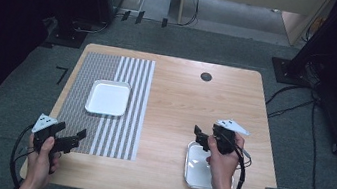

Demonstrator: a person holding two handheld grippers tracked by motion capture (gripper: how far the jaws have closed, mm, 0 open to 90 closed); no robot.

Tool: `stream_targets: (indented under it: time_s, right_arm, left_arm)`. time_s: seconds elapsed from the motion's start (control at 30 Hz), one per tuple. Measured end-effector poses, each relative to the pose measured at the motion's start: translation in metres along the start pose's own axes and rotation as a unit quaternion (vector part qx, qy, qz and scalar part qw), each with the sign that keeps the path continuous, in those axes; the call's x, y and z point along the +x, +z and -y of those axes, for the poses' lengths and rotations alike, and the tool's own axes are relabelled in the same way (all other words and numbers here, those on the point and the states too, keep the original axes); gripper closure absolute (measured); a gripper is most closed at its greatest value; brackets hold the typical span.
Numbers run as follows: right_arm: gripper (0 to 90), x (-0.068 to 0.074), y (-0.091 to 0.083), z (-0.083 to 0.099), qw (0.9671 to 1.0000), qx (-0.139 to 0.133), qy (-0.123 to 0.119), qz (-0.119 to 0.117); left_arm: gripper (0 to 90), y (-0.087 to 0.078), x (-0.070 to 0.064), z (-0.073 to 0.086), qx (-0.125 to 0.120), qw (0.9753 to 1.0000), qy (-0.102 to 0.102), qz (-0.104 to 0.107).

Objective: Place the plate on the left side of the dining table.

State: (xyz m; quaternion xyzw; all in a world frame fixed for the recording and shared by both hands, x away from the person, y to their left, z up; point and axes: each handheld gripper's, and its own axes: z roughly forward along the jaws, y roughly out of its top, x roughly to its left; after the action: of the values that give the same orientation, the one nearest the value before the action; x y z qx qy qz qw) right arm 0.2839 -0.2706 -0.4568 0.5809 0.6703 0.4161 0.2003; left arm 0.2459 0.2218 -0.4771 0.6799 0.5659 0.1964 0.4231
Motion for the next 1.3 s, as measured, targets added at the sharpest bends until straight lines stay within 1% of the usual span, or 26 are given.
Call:
stream_targets:
  time_s: [0.07,0.1,0.13,0.23,0.3,0.43,0.53,0.67,0.9,1.07,1.17,1.3]
  right_arm:
    - [27.0,-0.006,-0.004,0.003,1.0000,-0.001,0.005,0.004]
    - [27.1,-0.013,-0.007,0.006,0.9999,-0.003,0.009,0.009]
    - [27.1,-0.013,-0.007,0.006,0.9999,-0.003,0.009,0.009]
    - [27.1,-0.022,-0.012,0.011,0.9998,-0.003,0.015,0.016]
    - [27.2,-0.029,-0.016,0.015,0.9996,-0.004,0.016,0.023]
    - [27.2,-0.043,-0.023,0.023,0.9991,-0.001,0.024,0.034]
    - [27.3,-0.053,-0.029,0.028,0.9987,-0.001,0.029,0.043]
    - [27.5,-0.065,-0.035,0.035,0.9980,-0.001,0.037,0.052]
    - [27.7,-0.087,-0.046,0.047,0.9961,-0.003,0.053,0.070]
    - [27.7,-0.100,-0.055,0.053,0.9947,-0.008,0.055,0.087]
    - [27.6,-0.108,-0.061,0.059,0.9938,-0.005,0.059,0.094]
    - [27.1,-0.117,-0.067,0.066,0.9936,-0.004,0.048,0.102]
  left_arm:
    - [10.4,0.000,0.000,0.002,0.002,1.0000,0.002,-0.003]
    - [10.4,0.000,0.000,0.003,0.003,1.0000,0.003,-0.005]
    - [10.4,0.000,0.000,0.004,0.002,1.0000,0.003,-0.006]
    - [10.4,-0.001,0.001,0.006,0.002,0.9998,0.008,-0.015]
    - [10.4,-0.002,0.002,0.007,0.003,0.9999,0.005,-0.014]
    - [10.4,-0.002,0.004,0.012,0.008,0.9998,0.007,-0.019]
    - [10.4,-0.003,0.006,0.016,0.011,0.9997,0.003,-0.020]
    - [10.4,-0.004,0.010,0.020,0.012,0.9996,-0.002,-0.027]
    - [10.4,-0.009,0.018,0.027,0.014,0.9992,-0.001,-0.037]
    - [10.4,-0.015,0.029,0.030,0.013,0.9989,-0.007,-0.045]
    - [10.4,-0.017,0.034,0.033,0.015,0.9986,-0.006,-0.050]
    - [10.4,-0.020,0.039,0.036,0.014,0.9983,-0.009,-0.055]
